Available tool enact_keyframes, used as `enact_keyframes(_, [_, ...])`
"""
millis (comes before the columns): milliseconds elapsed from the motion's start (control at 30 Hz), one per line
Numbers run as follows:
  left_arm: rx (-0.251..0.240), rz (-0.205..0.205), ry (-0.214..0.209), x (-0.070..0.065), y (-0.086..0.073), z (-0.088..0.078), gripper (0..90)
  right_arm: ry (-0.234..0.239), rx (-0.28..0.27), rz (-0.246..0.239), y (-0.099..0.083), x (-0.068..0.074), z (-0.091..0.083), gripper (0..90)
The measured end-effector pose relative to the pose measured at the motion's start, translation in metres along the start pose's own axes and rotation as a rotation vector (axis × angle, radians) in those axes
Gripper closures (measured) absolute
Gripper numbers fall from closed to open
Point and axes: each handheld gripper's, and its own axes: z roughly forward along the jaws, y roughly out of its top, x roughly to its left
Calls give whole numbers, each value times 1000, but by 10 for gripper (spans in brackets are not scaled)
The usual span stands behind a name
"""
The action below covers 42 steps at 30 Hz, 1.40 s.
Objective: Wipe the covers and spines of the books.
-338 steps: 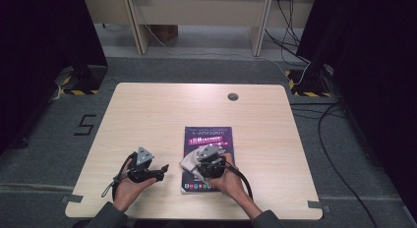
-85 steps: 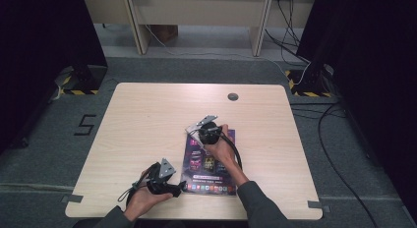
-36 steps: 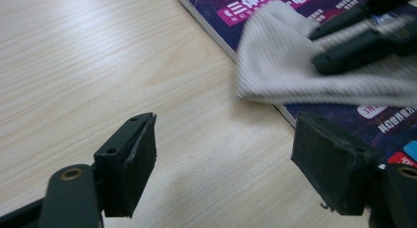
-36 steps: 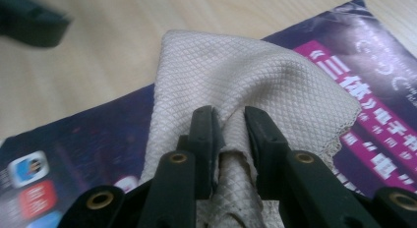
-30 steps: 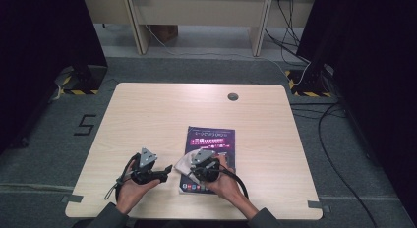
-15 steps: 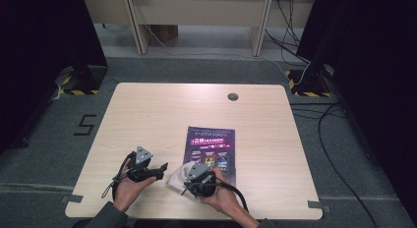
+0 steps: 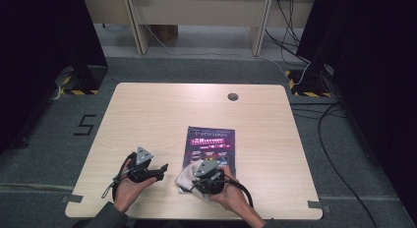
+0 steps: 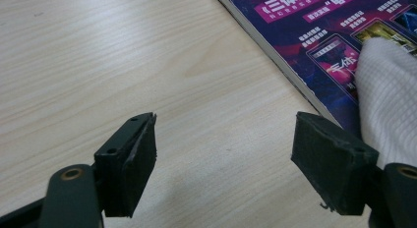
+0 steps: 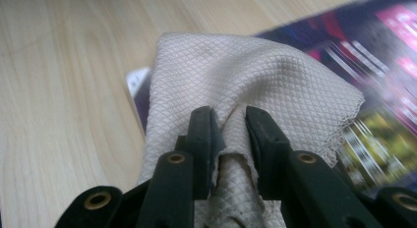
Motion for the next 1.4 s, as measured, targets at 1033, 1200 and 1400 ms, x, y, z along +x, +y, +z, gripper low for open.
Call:
enact_keyframes(1033, [93, 141, -167, -49, -8, 15, 213, -161, 17, 125, -57, -52, -50, 726])
enact_keyframes(1200, [92, 125, -169, -48, -8, 15, 209, -203, 33, 152, -49, -72, -44, 725])
enact_keyframes(1400, [92, 134, -161, -49, -8, 15, 209, -240, 48, 192, -34, -104, -31, 718])
